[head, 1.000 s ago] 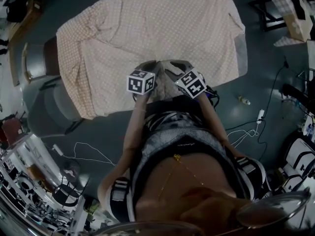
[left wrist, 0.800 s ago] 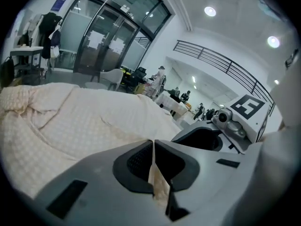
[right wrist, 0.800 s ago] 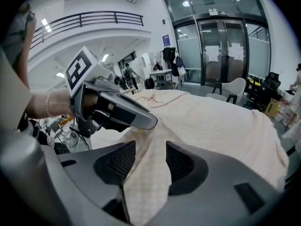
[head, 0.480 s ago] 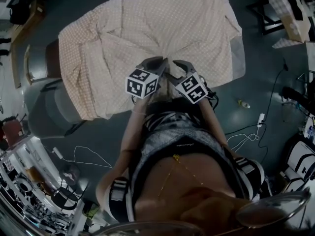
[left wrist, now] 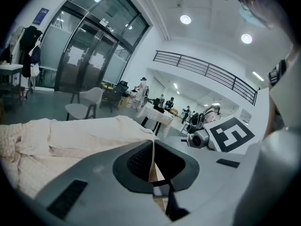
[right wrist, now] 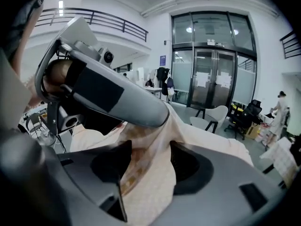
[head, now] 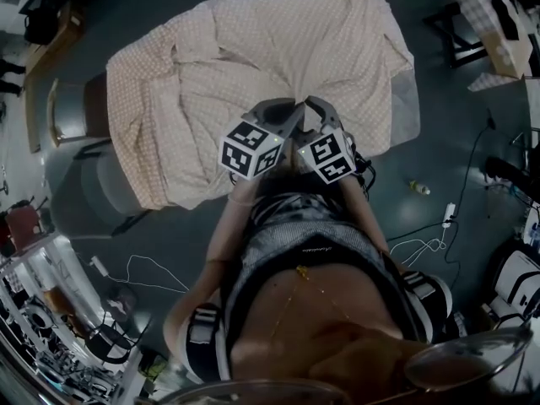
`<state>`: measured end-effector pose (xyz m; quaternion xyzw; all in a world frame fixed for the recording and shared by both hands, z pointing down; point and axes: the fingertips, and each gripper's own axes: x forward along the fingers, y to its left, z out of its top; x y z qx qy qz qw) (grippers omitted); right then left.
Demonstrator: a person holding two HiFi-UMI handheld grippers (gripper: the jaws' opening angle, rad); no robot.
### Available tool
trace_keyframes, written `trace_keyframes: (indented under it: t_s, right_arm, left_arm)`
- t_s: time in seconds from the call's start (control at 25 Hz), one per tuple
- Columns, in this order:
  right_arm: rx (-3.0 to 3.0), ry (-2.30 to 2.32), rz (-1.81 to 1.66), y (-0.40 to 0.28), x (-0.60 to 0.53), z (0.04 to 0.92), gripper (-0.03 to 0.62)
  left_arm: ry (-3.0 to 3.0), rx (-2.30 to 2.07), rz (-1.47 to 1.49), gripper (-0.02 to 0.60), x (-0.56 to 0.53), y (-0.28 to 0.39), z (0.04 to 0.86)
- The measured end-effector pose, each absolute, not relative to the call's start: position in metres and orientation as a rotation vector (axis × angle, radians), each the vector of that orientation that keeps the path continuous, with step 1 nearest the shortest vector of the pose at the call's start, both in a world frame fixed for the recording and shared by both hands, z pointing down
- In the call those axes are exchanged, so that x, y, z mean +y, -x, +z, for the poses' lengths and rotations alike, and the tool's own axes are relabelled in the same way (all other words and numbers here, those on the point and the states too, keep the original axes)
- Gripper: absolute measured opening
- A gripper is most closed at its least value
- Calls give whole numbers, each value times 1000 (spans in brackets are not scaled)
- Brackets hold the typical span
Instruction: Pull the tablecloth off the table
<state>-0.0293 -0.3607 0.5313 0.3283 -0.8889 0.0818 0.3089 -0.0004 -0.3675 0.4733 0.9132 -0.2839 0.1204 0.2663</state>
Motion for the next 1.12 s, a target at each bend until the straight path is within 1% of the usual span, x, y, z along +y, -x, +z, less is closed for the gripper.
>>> trace_keyframes:
  t_s: [0.28, 0.32, 0.44, 0.6, 0.76, 0.92, 1.0, 1.12]
  right_arm:
    - [-2438, -878, 74, 40, -379, 486, 289]
    - [-2448, -865, 38, 43, -381, 484, 273]
    - [-2444, -827, -45, 54, -384, 484, 166]
    - [-2419, -794, -42, 64, -382, 493, 75]
    - [-2433, -780, 52, 72, -383, 496, 64]
    - [-2405, -774, 43, 82, -383, 501, 64]
    - [-2387, -787, 47, 82, -384, 508, 64]
    - [-2353, -828, 81, 74, -388, 511, 64]
  left_arm:
    - [-2570, -746, 254, 8, -372, 2, 429]
    - [-2570, -745, 230, 8, -374, 4, 426]
    - [-2534, -741, 143, 8, -378, 13, 423]
    - [-2490, -771, 109, 8, -378, 32, 432]
    - [-2482, -873, 160, 9, -376, 58, 449]
    - [-2459, -900, 171, 12, -371, 74, 467]
    - [-2448, -907, 145, 38, -370, 78, 470]
    - [-2425, -947, 157, 126, -371, 91, 479]
